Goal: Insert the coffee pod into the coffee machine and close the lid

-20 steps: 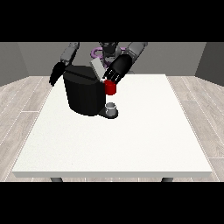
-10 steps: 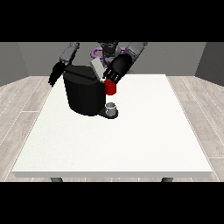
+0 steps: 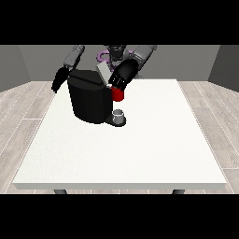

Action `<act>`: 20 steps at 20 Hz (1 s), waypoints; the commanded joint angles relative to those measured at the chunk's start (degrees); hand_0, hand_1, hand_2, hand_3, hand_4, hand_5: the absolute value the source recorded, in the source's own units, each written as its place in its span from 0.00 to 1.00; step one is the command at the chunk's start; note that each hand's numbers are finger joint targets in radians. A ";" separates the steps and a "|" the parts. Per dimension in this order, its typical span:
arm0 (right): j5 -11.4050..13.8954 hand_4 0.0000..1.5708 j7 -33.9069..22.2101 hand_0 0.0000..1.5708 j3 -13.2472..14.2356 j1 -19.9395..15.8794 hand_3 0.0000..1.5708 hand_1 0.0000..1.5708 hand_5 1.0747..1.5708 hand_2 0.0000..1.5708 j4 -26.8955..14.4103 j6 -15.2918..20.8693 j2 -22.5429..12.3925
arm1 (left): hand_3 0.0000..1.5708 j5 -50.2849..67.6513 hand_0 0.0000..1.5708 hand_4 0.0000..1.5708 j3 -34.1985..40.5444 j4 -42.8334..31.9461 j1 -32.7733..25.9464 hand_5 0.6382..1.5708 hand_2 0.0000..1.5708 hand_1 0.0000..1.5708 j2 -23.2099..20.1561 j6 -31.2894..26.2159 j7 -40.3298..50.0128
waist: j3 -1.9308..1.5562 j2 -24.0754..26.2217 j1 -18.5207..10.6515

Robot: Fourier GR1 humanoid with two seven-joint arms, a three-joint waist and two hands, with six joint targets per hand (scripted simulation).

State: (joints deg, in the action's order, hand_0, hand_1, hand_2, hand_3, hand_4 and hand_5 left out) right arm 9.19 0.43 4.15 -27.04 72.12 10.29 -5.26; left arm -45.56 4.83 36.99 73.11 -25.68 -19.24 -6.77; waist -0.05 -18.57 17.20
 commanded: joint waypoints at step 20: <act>1.55 0.05 -1.99 0.00 -3.10 2.48 0.00 0.00 1.00 0.00 4.24 -0.31 0.92 | 0.62 -2.18 0.78 0.00 1.98 -3.34 -0.83 1.00 0.77 0.78 -4.63 5.52 -7.37 | 0.06 -1.39 3.69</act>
State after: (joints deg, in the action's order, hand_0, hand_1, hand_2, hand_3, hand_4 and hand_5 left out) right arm 10.51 -1.21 2.59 -27.63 74.06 10.93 -4.71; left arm -47.19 6.58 35.12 74.13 -28.77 -14.65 -12.07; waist 0.02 -21.28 19.36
